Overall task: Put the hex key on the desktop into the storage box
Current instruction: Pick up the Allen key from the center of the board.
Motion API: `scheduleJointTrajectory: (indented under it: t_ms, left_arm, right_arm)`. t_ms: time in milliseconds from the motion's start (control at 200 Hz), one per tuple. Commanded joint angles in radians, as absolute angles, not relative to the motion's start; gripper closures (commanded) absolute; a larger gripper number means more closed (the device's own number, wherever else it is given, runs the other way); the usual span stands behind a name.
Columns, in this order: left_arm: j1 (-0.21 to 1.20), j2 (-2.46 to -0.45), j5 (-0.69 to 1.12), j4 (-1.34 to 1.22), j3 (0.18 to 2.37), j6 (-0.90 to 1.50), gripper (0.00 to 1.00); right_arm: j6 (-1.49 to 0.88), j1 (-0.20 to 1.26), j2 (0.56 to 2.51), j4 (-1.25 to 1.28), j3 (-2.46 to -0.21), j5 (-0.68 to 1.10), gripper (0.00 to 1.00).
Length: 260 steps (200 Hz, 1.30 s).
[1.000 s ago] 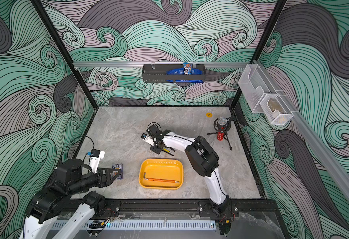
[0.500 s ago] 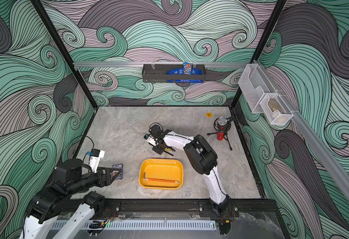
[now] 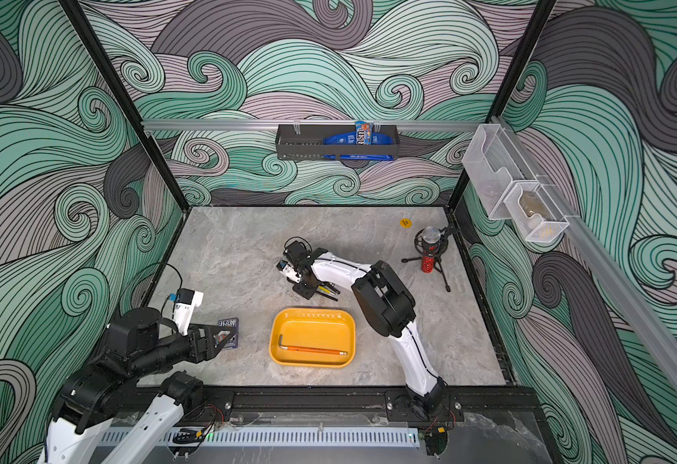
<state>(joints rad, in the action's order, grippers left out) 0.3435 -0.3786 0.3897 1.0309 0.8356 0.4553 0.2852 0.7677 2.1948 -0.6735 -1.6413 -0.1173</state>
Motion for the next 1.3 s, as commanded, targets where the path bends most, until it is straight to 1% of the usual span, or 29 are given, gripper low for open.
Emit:
scheduleJointTrajectory:
  t_ms: [0,280,490,660,1076,1296]
  left_arm:
    - [0.348,-0.393,0.405,1.013,0.847,0.443,0.3]
    - [0.347,-0.397,0.403,1.017,0.853,0.442,0.3]
    - [0.347,-0.399,0.402,1.022,0.857,0.439,0.3]
    - [0.348,-0.403,0.399,1.027,0.859,0.436,0.3]
    - [0.348,-0.407,0.391,1.017,0.853,0.435,0.3]
    - [0.348,-0.402,0.382,1.019,0.85,0.439,0.3]
  right_arm:
    - [0.261,0.775,2.261,-0.73,-1.643,-0.129,0.74]
    - [0.274,0.788,2.312,-0.735,-1.661,-0.167,0.77]
    - [0.332,0.799,2.341,-0.731,-1.675,-0.168,0.92]
    - [0.35,0.805,2.334,-0.714,-1.694,-0.167,1.0]
    - [0.329,0.844,2.284,-0.714,-1.775,-0.178,1.0]
    - [0.334,0.851,2.227,-0.716,-1.77,-0.193,1.0]
